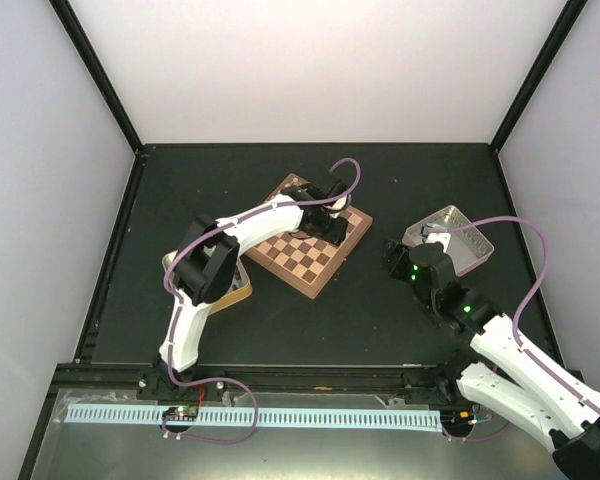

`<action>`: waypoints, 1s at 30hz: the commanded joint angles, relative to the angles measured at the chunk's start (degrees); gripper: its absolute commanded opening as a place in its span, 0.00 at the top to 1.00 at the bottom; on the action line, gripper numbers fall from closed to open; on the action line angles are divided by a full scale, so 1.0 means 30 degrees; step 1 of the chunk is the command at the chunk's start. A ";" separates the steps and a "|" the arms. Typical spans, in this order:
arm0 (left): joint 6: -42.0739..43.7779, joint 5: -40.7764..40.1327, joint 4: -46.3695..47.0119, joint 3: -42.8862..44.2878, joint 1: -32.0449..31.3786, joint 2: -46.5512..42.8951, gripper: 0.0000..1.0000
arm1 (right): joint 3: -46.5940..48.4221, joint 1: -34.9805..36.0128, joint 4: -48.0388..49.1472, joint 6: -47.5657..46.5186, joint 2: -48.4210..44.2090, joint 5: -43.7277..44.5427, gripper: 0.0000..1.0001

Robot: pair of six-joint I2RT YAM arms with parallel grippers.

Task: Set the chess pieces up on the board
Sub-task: Place the chess piece on the chessboard, then pick up the chess piece from the storage box.

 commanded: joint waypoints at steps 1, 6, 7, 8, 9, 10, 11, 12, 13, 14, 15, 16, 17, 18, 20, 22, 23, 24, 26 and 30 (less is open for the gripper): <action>0.0201 0.0332 -0.0495 0.1090 -0.0054 -0.1198 0.45 | 0.0079 -0.0056 0.0032 0.0062 -0.0285 0.0548 0.21; 0.0058 -0.0453 -0.0597 0.0341 0.0150 -0.3144 0.39 | 0.0089 -0.0065 0.0124 -0.0110 -0.0278 0.0496 0.21; -0.0013 -0.0652 -0.0389 -0.0208 0.0221 -0.3765 0.38 | 0.0143 -0.0065 0.0146 -0.0179 -0.0236 0.0450 0.20; -0.0080 -0.0794 -0.0071 -0.0899 0.0303 -0.4556 0.37 | 0.0226 -0.0051 0.0134 -0.0265 -0.0173 0.0426 0.21; -0.0125 -0.0977 0.0284 -0.1674 0.0380 -0.5435 0.37 | 0.0288 -0.0056 0.0169 -0.0408 -0.0088 0.0317 0.20; -0.0141 -0.1110 0.0739 -0.2624 0.0492 -0.6601 0.36 | 0.0373 -0.0064 0.0251 -0.0568 0.0014 0.0120 0.20; -0.0143 -0.1406 0.1231 -0.3552 0.0648 -0.7647 0.34 | 0.0435 -0.0076 0.0338 -0.0731 0.0141 -0.0081 0.18; -0.0125 -0.1804 0.1637 -0.4584 0.0760 -0.8722 0.31 | 0.0494 -0.0056 0.0400 -0.0795 0.0310 -0.0303 0.17; -0.0109 -0.2286 0.2028 -0.5504 0.0887 -0.9699 0.29 | 0.0557 -0.0056 0.0459 -0.0829 0.0514 -0.0571 0.17; -0.0044 -0.2716 0.2249 -0.6450 0.1035 -1.0751 0.27 | 0.0597 -0.0057 0.0536 -0.0826 0.0701 -0.0768 0.16; 0.0026 -0.3261 0.2380 -0.7253 0.1156 -1.1754 0.24 | 0.0620 -0.0049 0.0641 -0.0881 0.0878 -0.1030 0.15; 0.0024 -0.3856 0.2407 -0.7987 0.1288 -1.2682 0.20 | 0.0671 -0.0063 0.0738 -0.0898 0.1080 -0.1275 0.14; 0.0046 -0.4469 0.2396 -0.8745 0.1389 -1.3651 0.16 | 0.0714 -0.0069 0.0875 -0.0926 0.1303 -0.1511 0.14; 0.0129 -0.4989 0.2383 -0.9503 0.1522 -1.4515 0.10 | 0.0763 -0.0055 0.1002 -0.0981 0.1532 -0.1709 0.12; 0.0164 -0.5780 0.2444 -1.1053 0.1919 -1.6227 0.01 | 0.0995 -0.0049 0.1242 -0.1143 0.2109 -0.2125 0.10; 0.0086 -0.5895 0.2646 -1.2747 0.2617 -1.8191 0.01 | 0.1358 -0.0060 0.1289 -0.1272 0.2791 -0.2374 0.04; -0.0049 -0.5870 0.2722 -1.3555 0.3042 -1.8987 0.01 | 0.1565 -0.0050 0.1270 -0.1363 0.3147 -0.2483 0.00; -0.0165 -0.5698 0.2679 -1.4290 0.3549 -1.9800 0.01 | 0.1770 -0.0049 0.1296 -0.1542 0.3524 -0.2596 0.00; -0.0374 -0.5345 0.2438 -1.5627 0.4580 -2.1291 0.01 | 0.2132 -0.0068 0.1438 -0.1830 0.4198 -0.2825 0.00; -0.1130 -0.5348 0.1288 -1.7742 0.6261 -2.3719 0.01 | 0.2447 -0.0050 0.2061 -0.2178 0.5243 -0.3665 0.00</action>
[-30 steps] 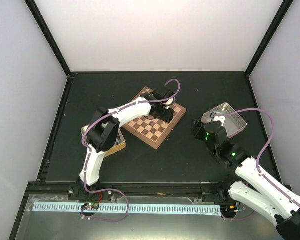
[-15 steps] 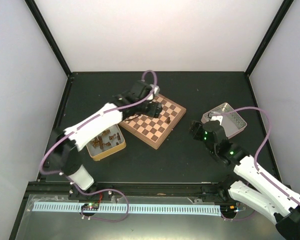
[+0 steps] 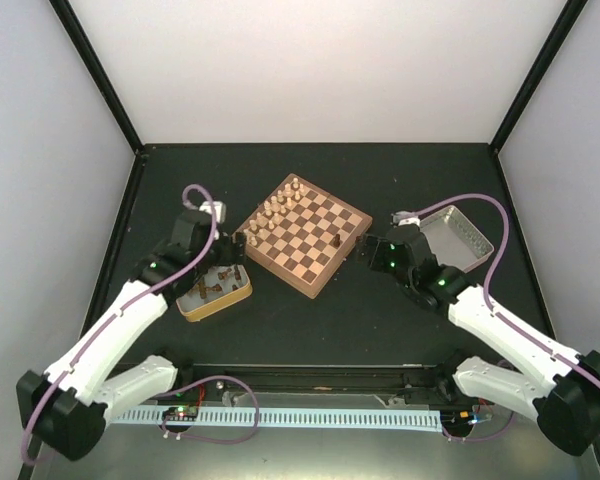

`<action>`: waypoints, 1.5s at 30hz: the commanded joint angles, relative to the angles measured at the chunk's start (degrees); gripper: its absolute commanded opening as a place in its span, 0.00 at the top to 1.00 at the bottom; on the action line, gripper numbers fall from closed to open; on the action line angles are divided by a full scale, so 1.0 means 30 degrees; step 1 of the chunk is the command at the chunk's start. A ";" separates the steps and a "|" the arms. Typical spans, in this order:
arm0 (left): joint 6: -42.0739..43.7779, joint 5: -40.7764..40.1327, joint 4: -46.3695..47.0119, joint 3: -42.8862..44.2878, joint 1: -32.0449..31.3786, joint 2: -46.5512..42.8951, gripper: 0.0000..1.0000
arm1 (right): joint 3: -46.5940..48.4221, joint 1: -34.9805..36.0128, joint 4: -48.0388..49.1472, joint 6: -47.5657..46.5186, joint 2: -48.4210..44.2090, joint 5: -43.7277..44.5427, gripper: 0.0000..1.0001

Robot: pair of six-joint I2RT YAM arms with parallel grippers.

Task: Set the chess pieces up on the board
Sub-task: Pick up the chess piece from the storage box.

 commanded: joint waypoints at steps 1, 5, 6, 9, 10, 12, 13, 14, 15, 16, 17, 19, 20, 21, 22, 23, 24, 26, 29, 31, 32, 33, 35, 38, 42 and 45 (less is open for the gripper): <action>-0.1086 -0.0474 -0.1172 -0.1474 0.1525 -0.2135 0.02 | 0.0696 -0.0049 0.1189 -0.0633 0.0884 -0.1110 0.00; -0.2647 0.0216 -0.2413 -0.2784 0.3373 -0.2829 0.13 | 0.0975 -0.0056 0.1659 -0.0437 0.1776 -0.1883 0.01; -0.2941 0.0913 -0.2545 -0.3010 0.3911 -0.2746 0.18 | 0.1085 -0.0049 0.1625 -0.0263 0.2039 -0.1953 0.02; -0.3618 0.2918 -0.2369 -0.3633 0.5629 -0.2100 0.33 | 0.1370 -0.0051 0.1488 0.0226 0.2779 -0.2104 0.06; -0.3791 0.3279 -0.2155 -0.3844 0.6097 -0.1767 0.38 | 0.1424 -0.0054 0.1527 0.0336 0.2981 -0.2157 0.09; -0.3962 0.3427 -0.1875 -0.4022 0.6808 -0.1052 0.48 | 0.1506 -0.0067 0.1591 0.0418 0.3382 -0.2263 0.18; -0.4050 0.3328 -0.1906 -0.4010 0.7123 -0.0651 0.53 | 0.1598 -0.0054 0.1569 0.0400 0.3544 -0.2286 0.22; -0.4131 0.3246 -0.1969 -0.3958 0.7382 -0.0245 0.57 | 0.1664 -0.0049 0.1548 0.0372 0.3718 -0.2326 0.25; -0.4185 0.3199 -0.2072 -0.3878 0.7645 0.0146 0.59 | 0.1724 -0.0049 0.1519 0.0358 0.3890 -0.2334 0.28; -0.4118 0.3216 -0.2147 -0.3791 0.7898 0.0510 0.60 | 0.1797 -0.0048 0.1476 0.0364 0.4036 -0.2376 0.30; -0.4037 0.3258 -0.2142 -0.3725 0.8102 0.0929 0.60 | 0.1843 -0.0048 0.1496 0.0357 0.4167 -0.2447 0.31; -0.3780 0.3445 -0.2159 -0.3530 0.8485 0.1795 0.60 | 0.1932 -0.0050 0.1633 0.0325 0.4400 -0.2671 0.33; -0.3621 0.3741 -0.2132 -0.3447 0.8688 0.2217 0.60 | 0.1988 -0.0049 0.1673 0.0299 0.4542 -0.2766 0.34; -0.3546 0.4008 -0.2070 -0.3378 0.8797 0.2640 0.60 | 0.2046 -0.0052 0.1703 0.0227 0.4619 -0.2869 0.35; -0.3493 0.4272 -0.1900 -0.3322 0.8910 0.3001 0.61 | 0.2120 -0.0060 0.1718 0.0160 0.4698 -0.2908 0.37; -0.3446 0.4536 -0.1873 -0.3157 0.9026 0.3353 0.62 | 0.2180 -0.0057 0.1669 0.0097 0.4748 -0.2912 0.39; -0.3401 0.4646 -0.2001 -0.2884 0.9085 0.3753 0.64 | 0.2242 -0.0064 0.1556 0.0038 0.4762 -0.2895 0.41; -0.3279 0.4325 -0.2140 -0.2415 0.9152 0.4450 0.67 | 0.2260 -0.0051 0.1354 0.0017 0.4660 -0.2780 0.41; -0.3241 0.3723 -0.2045 -0.2114 0.9250 0.5239 0.69 | 0.1764 -0.0074 0.1648 0.0104 0.4195 -0.2489 0.42; -0.3230 0.3712 -0.1936 -0.1970 0.9351 0.5951 0.73 | 0.1504 -0.0052 0.1731 0.0105 0.3888 -0.2280 0.42; -0.3244 0.3675 -0.1874 -0.1951 0.9400 0.6044 0.76 | 0.1389 -0.0064 0.1722 0.0068 0.3728 -0.2241 0.42; -0.3239 0.3594 -0.1804 -0.1924 0.9417 0.6085 0.78 | 0.1276 -0.0057 0.1735 0.0027 0.3580 -0.2214 0.42; -0.3181 0.3513 -0.1810 -0.1792 0.9437 0.6194 0.80 | 0.1064 -0.0077 0.1829 -0.0083 0.3292 -0.2135 0.42; -0.3095 0.3534 -0.1905 -0.1662 0.9429 0.6539 0.82 | 0.0932 -0.0065 0.1843 -0.0210 0.3077 -0.2061 0.42; -0.2879 0.3564 -0.1838 -0.1535 0.9423 0.6871 0.83 | 0.0860 -0.0058 0.1945 -0.0261 0.2957 -0.2118 0.42; -0.2724 0.3631 -0.1909 -0.1237 0.9429 0.7372 0.81 | 0.0682 -0.0056 0.2033 -0.0221 0.2791 -0.2151 0.43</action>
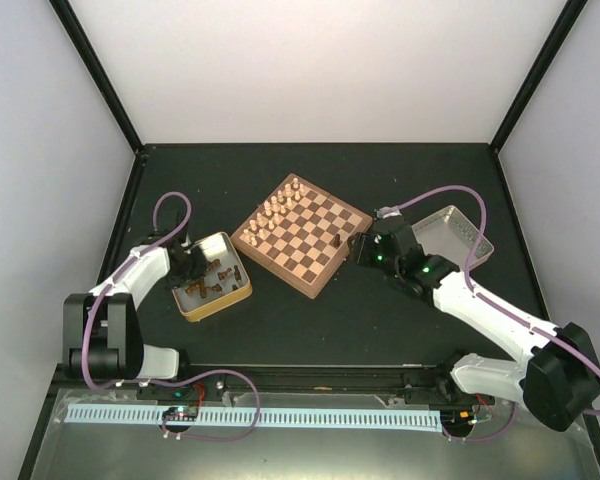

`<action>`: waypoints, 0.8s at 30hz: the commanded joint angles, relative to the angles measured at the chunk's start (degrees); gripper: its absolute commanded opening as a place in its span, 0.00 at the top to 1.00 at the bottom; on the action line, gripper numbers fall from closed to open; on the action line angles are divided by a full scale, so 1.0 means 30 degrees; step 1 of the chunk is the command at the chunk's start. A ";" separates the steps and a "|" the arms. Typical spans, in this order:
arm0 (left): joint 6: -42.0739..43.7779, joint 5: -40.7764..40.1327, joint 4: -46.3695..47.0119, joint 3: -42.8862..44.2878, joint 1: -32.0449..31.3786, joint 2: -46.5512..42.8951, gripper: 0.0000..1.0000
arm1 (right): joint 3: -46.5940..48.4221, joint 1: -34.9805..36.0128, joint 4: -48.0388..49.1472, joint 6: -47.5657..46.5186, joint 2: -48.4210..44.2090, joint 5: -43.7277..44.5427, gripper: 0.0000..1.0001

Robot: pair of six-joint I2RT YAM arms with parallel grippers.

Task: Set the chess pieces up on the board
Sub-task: Pick up the chess piece from the storage box.

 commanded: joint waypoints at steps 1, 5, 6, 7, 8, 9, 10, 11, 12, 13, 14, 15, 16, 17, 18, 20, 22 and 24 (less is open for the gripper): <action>0.0413 -0.0138 -0.0049 0.0985 0.0117 0.0622 0.80 | -0.0524 -0.0051 0.0654 -0.0218 -0.0563 0.0410 0.43; 0.0416 -0.0020 0.0129 0.1096 0.0126 0.0557 0.84 | -0.0823 -0.0049 0.0717 -0.0195 -0.1077 0.0507 0.43; 0.0469 0.0088 0.0233 0.1079 0.0121 0.0406 0.88 | -0.0917 -0.0048 0.0752 -0.0183 -0.1168 0.0524 0.43; 0.0479 0.0222 0.0289 0.1124 0.0135 0.0263 0.93 | -0.1017 -0.0059 0.0822 -0.0207 -0.1256 0.0551 0.44; 0.0502 0.0334 0.0231 0.1189 0.0118 0.0087 0.96 | -0.1128 -0.0050 0.0860 -0.0188 -0.1337 0.0584 0.44; 0.0538 0.0363 0.0099 0.1329 0.0133 -0.0129 0.97 | -0.1223 -0.0071 0.0880 -0.0160 -0.1398 0.0585 0.44; 0.0535 0.0333 -0.0146 0.1463 0.0140 -0.0368 0.97 | -0.1297 -0.0055 0.0893 -0.0152 -0.1472 0.0592 0.45; 0.0586 0.0268 -0.0432 0.1674 0.0119 -0.0647 0.98 | -0.1357 -0.0057 0.0891 -0.0102 -0.1558 0.0589 0.45; 0.0670 0.0226 -0.0694 0.1873 0.0102 -0.0945 0.98 | -0.1409 -0.0049 0.0931 -0.0068 -0.1668 0.0593 0.45; 0.0786 0.0243 -0.0921 0.2037 0.0111 -0.1261 0.98 | -0.1448 -0.0063 0.0976 -0.0086 -0.1780 0.0593 0.45; 0.0973 0.0289 -0.1082 0.2222 0.0112 -0.1865 0.98 | -0.1504 -0.0058 0.1000 -0.0114 -0.1886 0.0615 0.45; 0.1209 0.0353 -0.1142 0.2366 0.0115 -0.2365 0.98 | -0.1563 -0.0057 0.1066 -0.0165 -0.2005 0.0669 0.45; 0.1484 0.0431 -0.1278 0.2556 0.0094 -0.2804 0.97 | -0.1664 -0.0053 0.1147 -0.0197 -0.2119 0.0742 0.45; 0.1727 0.0532 -0.1423 0.2781 0.0095 -0.3130 0.97 | -0.1700 -0.0049 0.1143 -0.0208 -0.2195 0.0875 0.45; 0.1980 0.0794 -0.1580 0.3040 0.0088 -0.3442 0.97 | -0.1735 -0.0052 0.1120 -0.0210 -0.2293 0.0958 0.45; 0.2675 0.2032 -0.1747 0.3523 0.0090 -0.3938 0.96 | -0.1818 -0.0050 0.1082 -0.0119 -0.2424 0.1099 0.45; 0.3159 0.3945 -0.1667 0.3898 -0.0017 -0.4165 0.95 | -0.1916 -0.0062 0.1089 0.0066 -0.2557 0.1153 0.45; 0.3282 0.5978 -0.1373 0.4114 -0.0366 -0.4256 0.95 | -0.2048 -0.0055 0.1149 0.0287 -0.2660 0.1203 0.45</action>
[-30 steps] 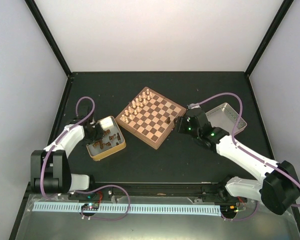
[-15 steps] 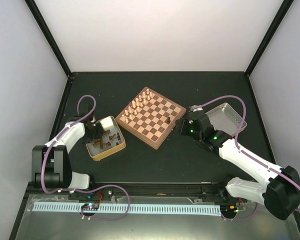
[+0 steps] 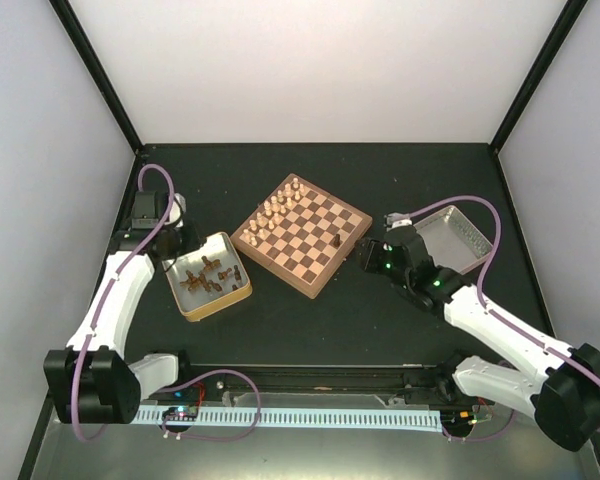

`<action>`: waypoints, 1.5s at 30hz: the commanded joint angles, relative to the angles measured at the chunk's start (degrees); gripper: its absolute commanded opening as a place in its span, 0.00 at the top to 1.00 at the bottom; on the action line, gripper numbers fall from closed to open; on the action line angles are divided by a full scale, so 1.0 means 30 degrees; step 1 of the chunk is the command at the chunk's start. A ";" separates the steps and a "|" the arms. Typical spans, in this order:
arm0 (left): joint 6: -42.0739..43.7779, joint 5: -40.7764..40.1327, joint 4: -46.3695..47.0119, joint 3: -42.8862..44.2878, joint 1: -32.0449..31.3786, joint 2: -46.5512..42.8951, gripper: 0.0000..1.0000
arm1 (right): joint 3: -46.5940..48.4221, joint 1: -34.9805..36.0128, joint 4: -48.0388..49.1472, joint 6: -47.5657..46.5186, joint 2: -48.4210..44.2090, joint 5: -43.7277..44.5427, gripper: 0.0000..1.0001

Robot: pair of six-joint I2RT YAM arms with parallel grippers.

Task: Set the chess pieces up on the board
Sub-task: Pick up the chess piece from the storage box, then place the chess piece on the chessboard.

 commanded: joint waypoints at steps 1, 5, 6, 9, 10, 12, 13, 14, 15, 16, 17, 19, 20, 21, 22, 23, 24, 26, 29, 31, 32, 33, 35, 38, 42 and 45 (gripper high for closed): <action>0.1110 0.4851 -0.0162 0.0921 -0.0647 -0.0293 0.94 | -0.0402 -0.0049 0.0553 0.0354 -0.0462 0.0760 0.45; 0.0845 0.5827 0.0451 0.1655 -0.3136 0.0016 0.94 | -0.0485 -0.0064 0.0297 0.0676 -0.0659 0.1206 0.45; 0.0797 0.5745 0.0651 0.1853 -0.3899 0.0201 0.94 | -0.0517 -0.0050 0.0215 0.0764 -0.0728 0.1379 0.45; 0.0783 0.4894 0.1378 0.2438 -0.6227 0.0917 0.94 | -0.0670 -0.0058 0.0306 0.0880 -0.0914 0.1569 0.45; 0.1009 0.4405 0.1576 0.2651 -0.7233 0.1244 0.94 | -0.0749 -0.0050 0.0410 0.0881 -0.0947 0.1556 0.45; 0.1456 0.3383 0.1709 0.3146 -0.8637 0.1967 0.94 | -0.0861 -0.0048 0.0541 0.0932 -0.0968 0.1548 0.44; 0.1595 0.2975 0.1636 0.3505 -0.9208 0.2316 0.94 | -0.0894 -0.0052 0.0583 0.0932 -0.0935 0.1528 0.44; 0.1659 0.2510 0.1564 0.3824 -0.9711 0.3302 0.94 | -0.0902 -0.0071 0.0581 0.0932 -0.0905 0.1533 0.44; 0.1690 0.1998 0.1508 0.4139 -1.0236 0.3853 0.94 | -0.0903 -0.0055 0.0551 0.0961 -0.0905 0.1610 0.44; 0.1741 0.1568 0.1453 0.4442 -1.0726 0.4369 0.94 | -0.0892 -0.0075 0.0481 0.1005 -0.0876 0.1704 0.44; 0.1751 0.1250 0.1417 0.4762 -1.1161 0.4825 0.94 | -0.0875 -0.0052 0.0388 0.1043 -0.0875 0.1818 0.44; 0.1794 0.0827 0.1524 0.5282 -1.2001 0.5779 0.94 | -0.0939 -0.0058 0.0208 0.1167 -0.0976 0.2078 0.44; 0.1762 0.0685 0.1587 0.5537 -1.2379 0.6327 0.94 | -0.0995 -0.0075 0.0160 0.1261 -0.1027 0.2217 0.44; 0.1706 0.0430 0.1595 0.5770 -1.2748 0.6904 0.94 | -0.1065 -0.0099 0.0107 0.1324 -0.1096 0.2344 0.44; 0.1688 0.0255 0.1464 0.6136 -1.3102 0.7511 0.94 | -0.1143 -0.0084 0.0056 0.1431 -0.1145 0.2480 0.44; 0.1693 0.0046 0.1290 0.6541 -1.3457 0.8191 0.94 | -0.1226 -0.0086 0.0017 0.1525 -0.1206 0.2626 0.44; 0.1668 -0.0236 0.1085 0.6958 -1.3784 0.8826 0.94 | -0.1291 -0.0079 -0.0010 0.1595 -0.1258 0.2768 0.44; 0.1640 -0.0990 0.0912 0.7721 -1.4386 1.0104 0.94 | -0.1409 -0.0089 -0.0095 0.1801 -0.1329 0.3003 0.43; 0.1465 -0.2225 0.0266 0.9229 -1.4941 1.2079 0.94 | -0.1474 -0.0080 -0.0145 0.2121 -0.1294 0.3198 0.41; 0.1308 -0.2878 -0.0611 1.0436 -1.5198 1.3498 0.95 | -0.1356 -0.0086 -0.0160 0.2216 -0.1194 0.2959 0.41; 0.1245 -0.3008 -0.0815 1.0803 -1.5268 1.3832 0.95 | -0.1282 -0.0104 -0.0186 0.2194 -0.1121 0.2817 0.41; 0.1206 -0.3083 -0.0855 1.0999 -1.5307 1.4065 0.95 | -0.1236 -0.0132 -0.0241 0.2199 -0.1060 0.2770 0.41; 0.1238 -0.2960 -0.0762 1.1095 -1.5374 1.4228 0.95 | -0.1200 -0.0107 -0.0330 0.2219 -0.0973 0.2819 0.41; 0.1229 -0.2850 -0.0789 1.1072 -1.5406 1.4328 0.95 | -0.1196 -0.0148 -0.0405 0.2229 -0.1018 0.2917 0.40; 0.1275 -0.2433 -0.0624 1.0985 -1.5432 1.4531 0.95 | -0.1258 -0.0138 -0.0421 0.2255 -0.1087 0.2968 0.40; 0.1348 -0.2015 -0.0253 1.0977 -1.5433 1.4776 0.95 | -0.1312 -0.0152 -0.0451 0.2320 -0.1103 0.2965 0.40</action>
